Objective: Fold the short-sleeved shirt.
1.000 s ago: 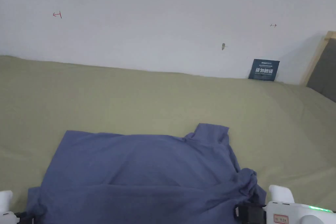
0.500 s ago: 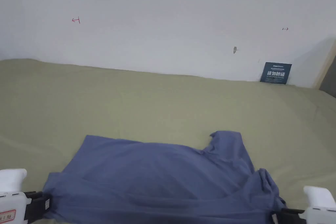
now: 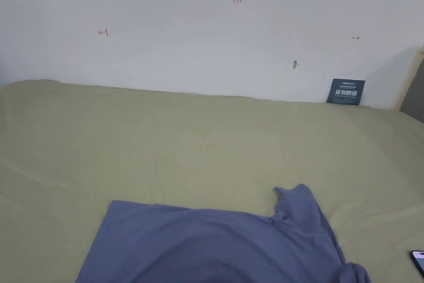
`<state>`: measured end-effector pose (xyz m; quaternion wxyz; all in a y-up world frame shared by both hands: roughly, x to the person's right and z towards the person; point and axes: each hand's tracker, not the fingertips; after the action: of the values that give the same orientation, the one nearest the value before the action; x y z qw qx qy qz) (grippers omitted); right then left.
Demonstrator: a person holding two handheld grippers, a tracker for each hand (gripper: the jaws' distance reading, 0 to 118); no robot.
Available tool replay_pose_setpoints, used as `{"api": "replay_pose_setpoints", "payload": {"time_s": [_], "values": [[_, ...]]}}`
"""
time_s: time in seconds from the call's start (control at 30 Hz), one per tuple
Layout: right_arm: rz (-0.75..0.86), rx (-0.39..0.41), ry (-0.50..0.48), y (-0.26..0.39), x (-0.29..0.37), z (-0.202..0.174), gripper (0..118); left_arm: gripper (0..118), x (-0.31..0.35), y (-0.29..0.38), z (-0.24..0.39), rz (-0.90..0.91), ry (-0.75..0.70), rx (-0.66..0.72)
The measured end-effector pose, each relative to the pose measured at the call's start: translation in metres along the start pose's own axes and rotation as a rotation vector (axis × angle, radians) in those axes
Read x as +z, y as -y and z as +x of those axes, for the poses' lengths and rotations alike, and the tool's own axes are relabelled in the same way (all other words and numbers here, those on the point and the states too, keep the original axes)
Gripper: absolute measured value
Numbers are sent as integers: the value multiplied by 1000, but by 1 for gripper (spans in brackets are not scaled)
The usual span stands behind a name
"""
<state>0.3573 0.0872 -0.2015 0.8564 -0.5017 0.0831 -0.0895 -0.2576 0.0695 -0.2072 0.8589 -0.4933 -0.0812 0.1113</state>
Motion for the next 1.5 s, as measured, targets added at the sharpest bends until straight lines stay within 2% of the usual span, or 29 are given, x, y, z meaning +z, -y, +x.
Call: {"api": "replay_pose_setpoints", "payload": {"time_s": [0.03,0.07,0.1,0.13,0.17,0.2,0.23,0.33,0.4,0.43,0.47,0.5,0.53,0.73,0.77,0.83,0.87,0.9,0.93,1.1,1.13,1.17,1.2,1.23,1.27,1.3,1.33,1.4,1.5], "values": [[12,-2,10,0,-4,1,16,4,-4,2,-3,17,12,16],[1,2,40,-3,-5,1,25,8,-6,3,-6,24,10,41],[-21,-4,96,-6,-4,1,46,24,-2,1,-10,42,35,90],[-29,-16,97,-3,-5,11,80,43,5,0,-14,67,90,140],[1,-17,67,-4,7,14,89,61,15,-3,-15,76,95,174],[43,-25,29,-8,19,14,83,79,24,-8,-14,80,56,162],[69,-35,18,-12,28,14,81,87,33,-16,-19,109,20,136],[153,-36,3,-36,62,-1,82,84,56,-46,-11,194,-42,25],[199,-26,0,-52,73,-7,74,80,66,-74,9,206,-33,-22],[207,-18,-3,-60,74,-11,54,68,67,-86,13,223,-24,-34],[219,-8,-3,-69,74,-15,29,46,67,-99,18,242,-16,-50],[224,-1,-1,-78,71,-20,2,15,65,-112,30,252,-19,-62],[234,7,3,-86,68,-21,0,0,60,-124,36,256,-32,-77],[217,83,-22,-127,48,-38,0,1,13,-193,53,204,-18,-114],[212,86,-28,-135,44,-39,0,12,-5,-205,52,190,-13,-102],[209,92,-26,-143,33,-34,0,69,-37,-228,50,116,-16,-78],[206,97,-24,-149,30,-34,0,81,-56,-237,50,94,-50,-76],[206,98,-22,-155,27,-32,0,81,-76,-244,50,69,-81,-72],[206,100,-23,-157,25,-29,0,105,-90,-250,49,73,-86,-86],[156,50,2,-184,-2,-1,0,102,-155,-258,51,-90,-152,-103],[147,45,4,-191,-9,4,2,98,-160,-256,52,-99,-175,-102],[135,42,19,-200,-18,9,7,87,-162,-252,53,-92,-210,-96],[115,40,44,-209,-30,17,22,77,-158,-248,54,-50,-246,-100],[78,42,52,-218,-42,23,59,71,-152,-246,53,-21,-205,-89],[40,32,66,-228,-58,28,91,60,-147,-244,51,-6,-201,-89],[17,26,70,-236,-71,32,110,39,-144,-244,48,9,-218,-99],[-8,20,35,-242,-90,41,113,3,-140,-243,42,28,-135,-66],[-48,-34,59,-256,-121,45,106,3,-134,-244,37,34,-67,15],[-81,-79,74,-265,-158,45,105,3,-137,-248,35,10,-87,-12]]}}
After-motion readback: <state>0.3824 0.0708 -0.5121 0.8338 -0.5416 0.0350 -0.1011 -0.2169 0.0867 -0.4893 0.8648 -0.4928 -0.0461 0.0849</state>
